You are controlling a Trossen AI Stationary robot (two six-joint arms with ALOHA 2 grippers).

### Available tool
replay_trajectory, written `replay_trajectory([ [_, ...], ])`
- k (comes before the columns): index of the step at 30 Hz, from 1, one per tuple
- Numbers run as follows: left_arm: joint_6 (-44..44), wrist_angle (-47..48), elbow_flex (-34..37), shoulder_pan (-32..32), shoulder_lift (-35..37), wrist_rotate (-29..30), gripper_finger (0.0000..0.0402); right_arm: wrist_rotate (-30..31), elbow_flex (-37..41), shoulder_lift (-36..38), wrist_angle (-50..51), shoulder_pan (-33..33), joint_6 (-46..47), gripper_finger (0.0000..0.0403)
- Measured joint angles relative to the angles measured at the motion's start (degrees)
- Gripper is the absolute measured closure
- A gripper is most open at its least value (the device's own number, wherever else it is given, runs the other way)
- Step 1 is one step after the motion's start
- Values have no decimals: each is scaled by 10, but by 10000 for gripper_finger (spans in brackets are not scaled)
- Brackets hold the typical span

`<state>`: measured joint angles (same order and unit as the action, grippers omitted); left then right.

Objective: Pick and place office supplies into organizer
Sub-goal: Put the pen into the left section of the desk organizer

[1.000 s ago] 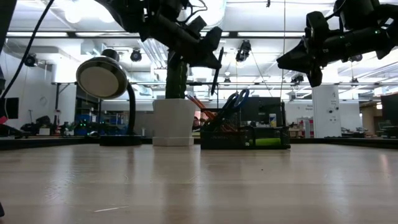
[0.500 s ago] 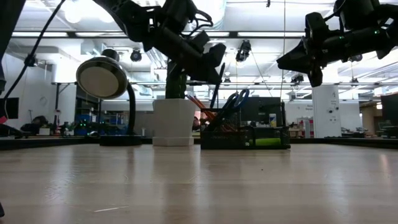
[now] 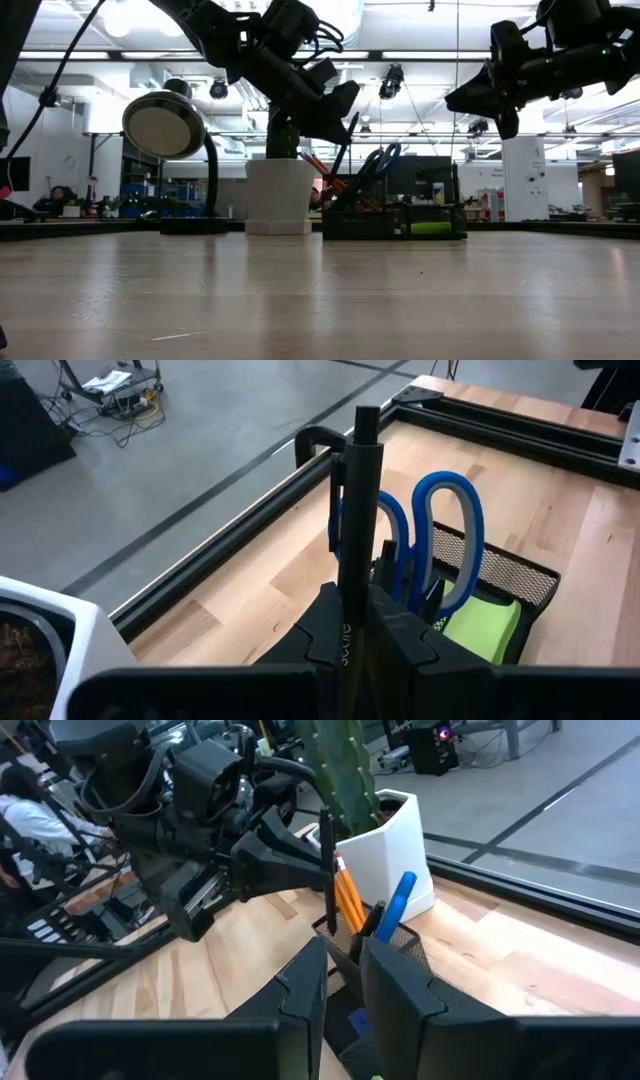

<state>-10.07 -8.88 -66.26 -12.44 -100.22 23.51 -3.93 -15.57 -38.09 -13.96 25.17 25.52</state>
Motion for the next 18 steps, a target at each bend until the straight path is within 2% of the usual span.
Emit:
replay_trajectory([
  [18,0,-33,1,-6,-43,0,393,12,0,0,0,0,-1,346],
])
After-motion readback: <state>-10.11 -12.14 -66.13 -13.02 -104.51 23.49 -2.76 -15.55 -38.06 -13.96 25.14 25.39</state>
